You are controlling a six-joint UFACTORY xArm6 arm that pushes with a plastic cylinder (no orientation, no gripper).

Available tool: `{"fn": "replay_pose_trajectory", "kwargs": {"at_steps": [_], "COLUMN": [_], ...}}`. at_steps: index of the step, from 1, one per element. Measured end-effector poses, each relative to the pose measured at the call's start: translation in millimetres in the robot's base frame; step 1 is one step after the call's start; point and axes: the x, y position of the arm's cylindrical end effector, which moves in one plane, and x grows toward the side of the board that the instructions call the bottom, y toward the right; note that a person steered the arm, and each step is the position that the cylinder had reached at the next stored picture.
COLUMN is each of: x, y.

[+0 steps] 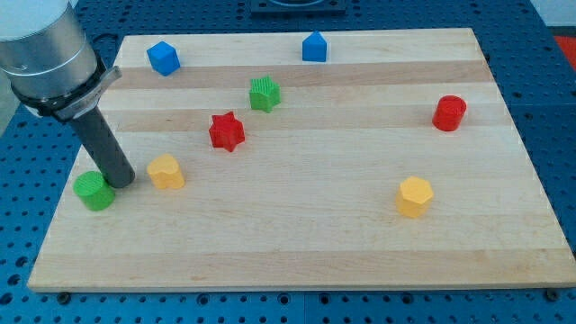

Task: Slide green circle to bottom left

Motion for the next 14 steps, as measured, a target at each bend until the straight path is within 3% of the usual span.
{"fn": "replay_pose_trajectory", "kwargs": {"at_steps": [3,5,6,7,8,9,10,11,13,14], "x": [-22,47,60,15,12,14,66,66,127,128], "y": [-17,-22,-22,-27,-73,-77,-76,-76,-76,-74]}}
